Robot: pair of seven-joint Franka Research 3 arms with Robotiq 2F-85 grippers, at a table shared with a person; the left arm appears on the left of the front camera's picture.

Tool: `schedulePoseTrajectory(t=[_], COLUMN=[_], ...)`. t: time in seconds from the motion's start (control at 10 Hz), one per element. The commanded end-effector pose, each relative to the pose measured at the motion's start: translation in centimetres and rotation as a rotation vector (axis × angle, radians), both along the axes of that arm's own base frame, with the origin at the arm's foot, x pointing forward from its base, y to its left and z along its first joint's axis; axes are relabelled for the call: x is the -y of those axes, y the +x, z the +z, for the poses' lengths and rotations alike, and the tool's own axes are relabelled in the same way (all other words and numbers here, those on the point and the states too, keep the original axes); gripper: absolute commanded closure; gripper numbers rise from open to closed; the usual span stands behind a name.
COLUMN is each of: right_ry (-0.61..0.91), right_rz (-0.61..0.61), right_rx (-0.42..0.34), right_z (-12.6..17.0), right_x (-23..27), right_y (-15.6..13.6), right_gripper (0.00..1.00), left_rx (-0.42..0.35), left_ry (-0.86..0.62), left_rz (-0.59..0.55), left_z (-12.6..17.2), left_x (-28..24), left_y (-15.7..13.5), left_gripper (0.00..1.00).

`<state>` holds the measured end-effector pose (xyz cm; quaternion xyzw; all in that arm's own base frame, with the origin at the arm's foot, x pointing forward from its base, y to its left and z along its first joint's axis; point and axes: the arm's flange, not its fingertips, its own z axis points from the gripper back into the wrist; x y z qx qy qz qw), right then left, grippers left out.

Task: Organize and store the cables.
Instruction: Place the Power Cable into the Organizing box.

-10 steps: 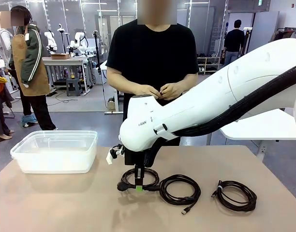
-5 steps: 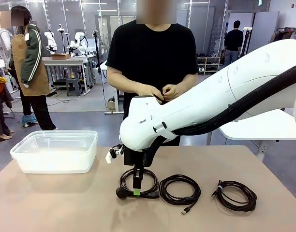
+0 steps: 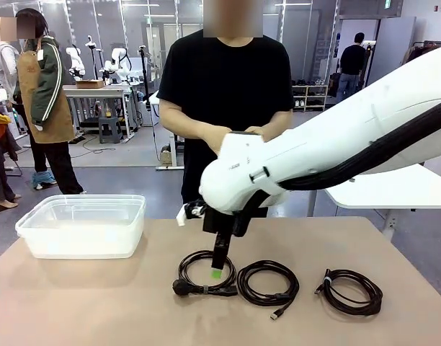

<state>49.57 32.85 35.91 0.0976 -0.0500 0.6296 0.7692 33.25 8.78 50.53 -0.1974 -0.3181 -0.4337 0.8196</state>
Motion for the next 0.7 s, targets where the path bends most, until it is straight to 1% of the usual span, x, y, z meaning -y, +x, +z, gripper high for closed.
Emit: schedulePoseTrajectory(t=[0.0, 0.2, 0.6], right_ry=[0.104, 0.179, 0.32], right_rz=[-0.02, -0.062, -0.154], right_rx=[0.038, 0.091, 0.155], right_z=[1.3, 2.3, 3.4], right_x=[6.0, 12.3, 24.8], right_y=[-2.7, -4.3, -8.5], right_gripper=[0.0, 0.0, 0.0], left_rx=[-0.015, -0.025, -0.051], left_ry=[0.049, 0.11, 0.232], left_rz=[-0.021, -0.062, -0.143], left_z=[0.5, 0.8, 1.0], left_x=[3.6, 8.4, 19.2], left_y=[1.7, 2.4, 2.6], left_gripper=[0.0, 0.0, 0.0])
